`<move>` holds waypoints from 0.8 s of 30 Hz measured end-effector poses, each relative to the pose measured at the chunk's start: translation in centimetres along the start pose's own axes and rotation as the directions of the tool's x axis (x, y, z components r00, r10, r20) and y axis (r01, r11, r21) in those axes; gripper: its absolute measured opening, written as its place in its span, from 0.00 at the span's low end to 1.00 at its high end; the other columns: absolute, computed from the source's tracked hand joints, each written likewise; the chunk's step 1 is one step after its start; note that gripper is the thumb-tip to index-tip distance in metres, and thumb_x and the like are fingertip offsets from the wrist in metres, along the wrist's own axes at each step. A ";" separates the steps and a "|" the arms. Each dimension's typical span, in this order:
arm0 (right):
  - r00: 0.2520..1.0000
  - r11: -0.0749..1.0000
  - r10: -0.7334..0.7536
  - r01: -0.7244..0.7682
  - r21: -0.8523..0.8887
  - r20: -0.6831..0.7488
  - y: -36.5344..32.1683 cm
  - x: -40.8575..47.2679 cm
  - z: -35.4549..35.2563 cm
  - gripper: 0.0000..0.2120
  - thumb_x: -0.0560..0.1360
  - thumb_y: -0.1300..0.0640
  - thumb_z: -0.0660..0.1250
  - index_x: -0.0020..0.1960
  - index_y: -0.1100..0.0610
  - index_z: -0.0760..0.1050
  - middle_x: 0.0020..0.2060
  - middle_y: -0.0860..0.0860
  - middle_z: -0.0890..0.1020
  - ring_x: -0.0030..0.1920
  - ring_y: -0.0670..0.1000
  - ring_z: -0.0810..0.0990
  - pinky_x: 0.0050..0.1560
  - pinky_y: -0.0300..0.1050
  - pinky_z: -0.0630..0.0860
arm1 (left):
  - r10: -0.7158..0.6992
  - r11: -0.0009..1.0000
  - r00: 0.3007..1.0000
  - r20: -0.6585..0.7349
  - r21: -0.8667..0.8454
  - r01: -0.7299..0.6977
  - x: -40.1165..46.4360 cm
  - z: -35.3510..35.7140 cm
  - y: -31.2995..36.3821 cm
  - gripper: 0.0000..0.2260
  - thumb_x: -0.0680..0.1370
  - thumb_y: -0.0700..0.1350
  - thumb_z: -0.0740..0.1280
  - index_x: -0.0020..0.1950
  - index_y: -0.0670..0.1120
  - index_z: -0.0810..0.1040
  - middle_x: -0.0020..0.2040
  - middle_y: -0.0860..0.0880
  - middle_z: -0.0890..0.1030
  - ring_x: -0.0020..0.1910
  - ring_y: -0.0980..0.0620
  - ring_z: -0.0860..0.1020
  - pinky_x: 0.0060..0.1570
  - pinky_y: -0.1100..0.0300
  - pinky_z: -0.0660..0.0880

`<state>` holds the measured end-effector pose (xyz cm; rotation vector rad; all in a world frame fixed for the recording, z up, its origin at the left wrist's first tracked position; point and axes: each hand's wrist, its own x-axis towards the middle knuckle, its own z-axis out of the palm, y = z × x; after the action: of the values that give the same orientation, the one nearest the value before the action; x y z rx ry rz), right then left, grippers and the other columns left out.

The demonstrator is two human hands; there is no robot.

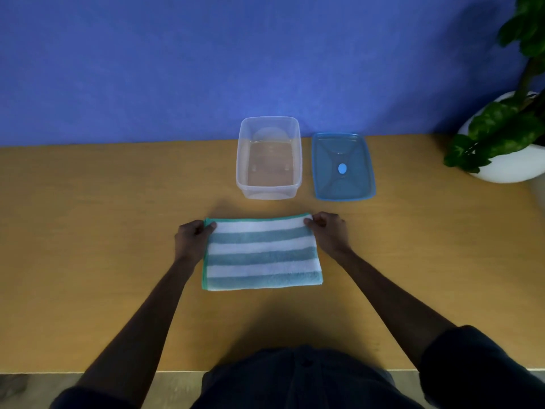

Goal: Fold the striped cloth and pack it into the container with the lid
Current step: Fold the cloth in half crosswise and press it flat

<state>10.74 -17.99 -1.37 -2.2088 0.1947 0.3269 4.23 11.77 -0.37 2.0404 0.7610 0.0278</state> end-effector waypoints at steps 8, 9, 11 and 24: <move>0.998 0.988 -0.021 0.011 -0.155 -0.066 -0.7 -0.7 -0.1 0.13 0.71 0.45 0.71 0.50 0.53 0.78 0.45 0.51 0.85 0.48 0.56 0.82 0.46 0.49 0.77 | -0.041 0.981 0.991 -0.129 0.184 0.064 0.4 0.8 0.3 0.12 0.69 0.49 0.74 0.49 0.46 0.79 0.43 0.46 0.83 0.46 0.42 0.80 0.43 0.54 0.75; 0.997 0.986 -0.030 0.018 -0.163 -0.069 -0.8 -0.8 -0.2 0.14 0.71 0.45 0.71 0.50 0.53 0.77 0.45 0.51 0.85 0.48 0.57 0.82 0.46 0.49 0.76 | -0.016 0.971 0.990 -0.140 0.234 0.048 0.1 0.9 0.5 0.13 0.70 0.50 0.73 0.51 0.48 0.77 0.44 0.46 0.83 0.46 0.41 0.80 0.43 0.53 0.75; 0.997 0.984 -0.035 0.022 -0.177 -0.074 -0.9 -1.2 -0.4 0.15 0.72 0.43 0.69 0.51 0.53 0.76 0.46 0.52 0.85 0.48 0.58 0.81 0.45 0.50 0.76 | 0.096 0.929 0.986 -0.134 0.368 -0.041 -0.8 1.3 1.0 0.14 0.72 0.52 0.70 0.55 0.50 0.73 0.45 0.44 0.83 0.46 0.39 0.80 0.42 0.51 0.75; 1.000 0.933 0.002 -0.011 -0.360 -0.026 2.0 -7.6 -0.3 0.23 0.69 0.33 0.67 0.48 0.52 0.79 0.48 0.50 0.80 0.43 0.54 0.82 0.45 0.52 0.80 | 0.600 0.565 0.697 0.393 0.408 -0.717 -8.1 8.3 1.3 0.10 0.76 0.51 0.62 0.49 0.47 0.79 0.49 0.49 0.78 0.50 0.48 0.76 0.46 0.52 0.74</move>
<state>3.08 -19.28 -0.37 -2.5776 0.1653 0.3618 0.93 0.72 -1.91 2.7177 -0.2370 0.0289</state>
